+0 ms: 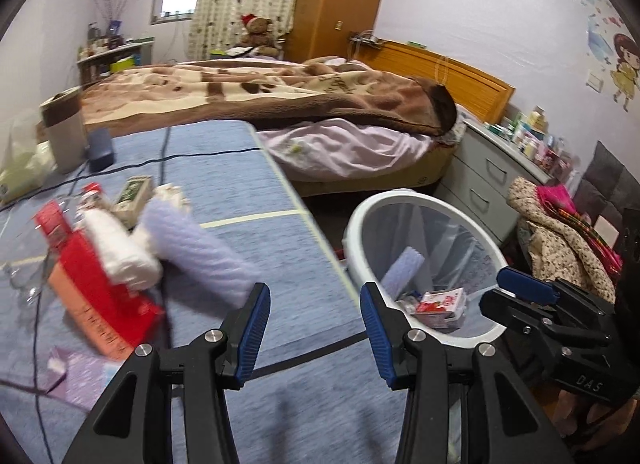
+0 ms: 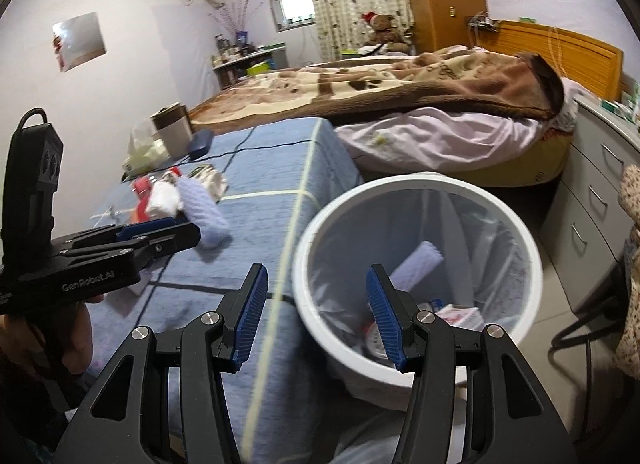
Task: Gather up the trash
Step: 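Move both tools back over the remaining trash on the bed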
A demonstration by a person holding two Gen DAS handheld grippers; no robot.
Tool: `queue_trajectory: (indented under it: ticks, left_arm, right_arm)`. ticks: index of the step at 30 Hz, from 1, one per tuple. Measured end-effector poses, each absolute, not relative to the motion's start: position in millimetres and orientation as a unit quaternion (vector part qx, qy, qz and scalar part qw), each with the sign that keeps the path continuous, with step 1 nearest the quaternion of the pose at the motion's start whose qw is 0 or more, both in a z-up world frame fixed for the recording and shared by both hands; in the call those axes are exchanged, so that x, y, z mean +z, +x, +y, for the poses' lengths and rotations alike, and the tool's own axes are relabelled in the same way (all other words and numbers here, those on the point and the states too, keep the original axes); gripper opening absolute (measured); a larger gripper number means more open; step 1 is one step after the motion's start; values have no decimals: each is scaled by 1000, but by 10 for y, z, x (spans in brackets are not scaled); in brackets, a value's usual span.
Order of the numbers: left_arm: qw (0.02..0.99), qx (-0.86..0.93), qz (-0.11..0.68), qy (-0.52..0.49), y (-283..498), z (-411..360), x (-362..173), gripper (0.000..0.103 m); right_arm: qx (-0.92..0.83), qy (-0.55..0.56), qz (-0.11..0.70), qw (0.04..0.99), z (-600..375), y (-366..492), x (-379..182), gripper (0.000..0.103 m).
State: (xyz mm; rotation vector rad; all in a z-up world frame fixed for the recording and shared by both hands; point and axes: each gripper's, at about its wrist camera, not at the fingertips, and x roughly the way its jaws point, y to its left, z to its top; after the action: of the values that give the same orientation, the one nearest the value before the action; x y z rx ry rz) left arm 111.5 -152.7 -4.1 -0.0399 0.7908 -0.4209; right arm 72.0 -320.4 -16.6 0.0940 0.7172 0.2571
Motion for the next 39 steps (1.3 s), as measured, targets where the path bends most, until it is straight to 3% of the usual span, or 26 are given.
queue_trajectory:
  ticks: [20,24,27,35,39]
  left_arm:
    - [919,-138,367,-27,830,-862,-4,47]
    - [923,-119,364,-38,761,-705,-16,57]
    - [925,-102,364,-40,727,-608,-35,58]
    - [926,-61,372,-36,681,-428,-158,63]
    - [926,-44,375,-33,665,-411,-221,73]
  right_arm:
    - [177,6,351,919,-2698,694,-93,53]
    - [179,7,348,920,-2640,693,-72,53]
    - [182,5,345,921,-2610,678,-67,59]
    - [186,-4,349,919,-2561,668,-85,59]
    - [187,-2,353,917,-2553,680,-104,59]
